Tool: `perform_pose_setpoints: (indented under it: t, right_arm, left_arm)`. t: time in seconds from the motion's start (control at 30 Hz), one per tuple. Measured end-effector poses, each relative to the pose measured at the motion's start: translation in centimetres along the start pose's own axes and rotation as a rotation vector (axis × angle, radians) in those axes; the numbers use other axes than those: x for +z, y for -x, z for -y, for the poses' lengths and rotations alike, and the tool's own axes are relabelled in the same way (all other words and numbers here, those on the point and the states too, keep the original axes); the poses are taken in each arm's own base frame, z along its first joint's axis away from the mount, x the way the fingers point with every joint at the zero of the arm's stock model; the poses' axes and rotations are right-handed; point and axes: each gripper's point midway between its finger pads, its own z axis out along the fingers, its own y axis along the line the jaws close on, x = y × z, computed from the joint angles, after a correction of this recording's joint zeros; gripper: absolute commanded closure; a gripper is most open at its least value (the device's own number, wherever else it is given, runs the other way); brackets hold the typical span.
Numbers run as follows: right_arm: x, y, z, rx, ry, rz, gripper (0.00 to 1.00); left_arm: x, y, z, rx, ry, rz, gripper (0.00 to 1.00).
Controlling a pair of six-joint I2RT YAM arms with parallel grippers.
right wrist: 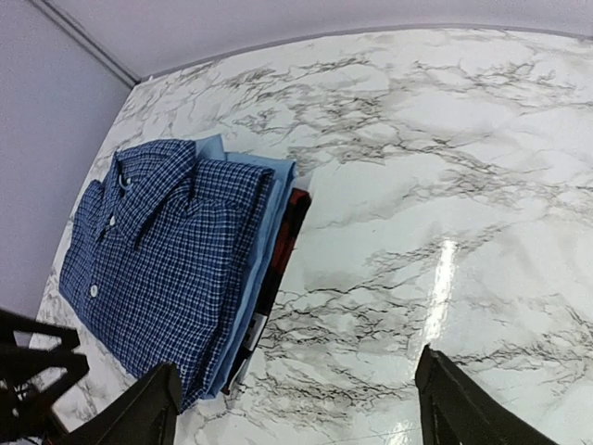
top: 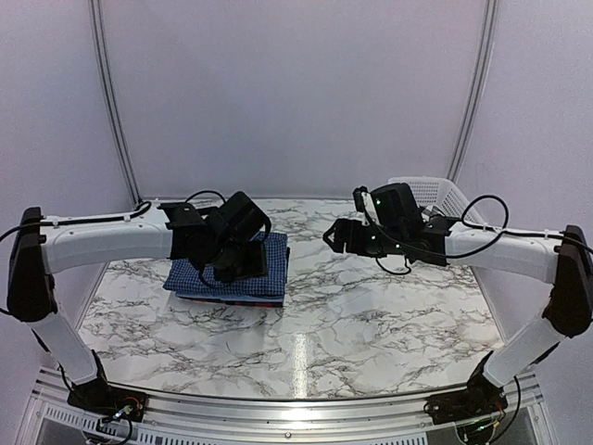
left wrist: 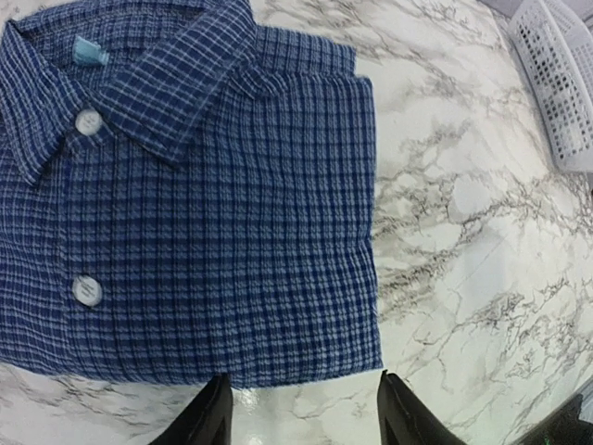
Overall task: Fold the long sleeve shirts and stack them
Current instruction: Move the square-folded shirt to the center of the board.
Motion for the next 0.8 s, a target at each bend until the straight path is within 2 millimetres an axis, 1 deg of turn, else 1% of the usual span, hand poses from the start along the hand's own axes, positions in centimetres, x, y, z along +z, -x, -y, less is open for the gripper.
perform_pose_setpoints:
  t: [0.03,0.1,0.13,0.2,0.27,0.33,0.4,0.5,0.63,0.73,0.8]
  right_arm:
    - [-0.4,-0.1,0.5,0.001,-0.012,0.004,0.13]
    - [-1.3,-0.3,1.4,0.0,-0.035,0.012,0.1]
    - [-1.8,-0.4,1.8,0.0,-0.044,0.016,0.09]
    - [-2.7,-0.7,2.2,-0.005,-0.053,0.018,0.07]
    - [-3.8,-0.8,2.5,-0.015,-0.057,0.029,0.06]
    - [-4.8,-0.5,2.6,-0.018,-0.056,0.046,0.06]
    - [-5.9,-0.4,2.8,-0.021,-0.057,0.061,0.05]
    - [-7.2,-0.1,3.1,-0.027,-0.06,0.078,0.04]
    - [-8.8,0.1,3.4,-0.033,-0.06,0.098,0.03]
    - [-9.6,0.1,3.5,-0.041,-0.06,0.101,0.02]
    - [-9.9,-0.1,3.5,-0.045,-0.059,0.099,0.01]
  left_arm:
    - [0.3,-1.1,0.6,-0.02,0.008,-0.006,0.4]
    - [0.8,-2.8,1.5,-0.062,0.022,-0.013,0.28]
    - [1.0,-3.6,1.9,-0.094,0.029,-0.014,0.25]
    - [1.3,-4.9,2.4,-0.168,0.04,-0.013,0.1]
    - [1.4,-5.8,2.8,-0.227,0.049,-0.008,0.03]
    - [1.7,-6.5,3.4,-0.282,0.058,0.003,0.01]
    - [2.5,-6.9,4.2,-0.32,0.068,0.013,0.01]
    - [4.6,-7.5,5.0,-0.386,0.1,0.029,0.01]
    - [7.4,-8.5,4.1,-0.476,0.173,0.061,0.01]
    - [8.4,-8.6,3.0,-0.528,0.225,0.109,0.01]
    - [8.6,-8.0,2.7,-0.548,0.246,0.156,0.01]
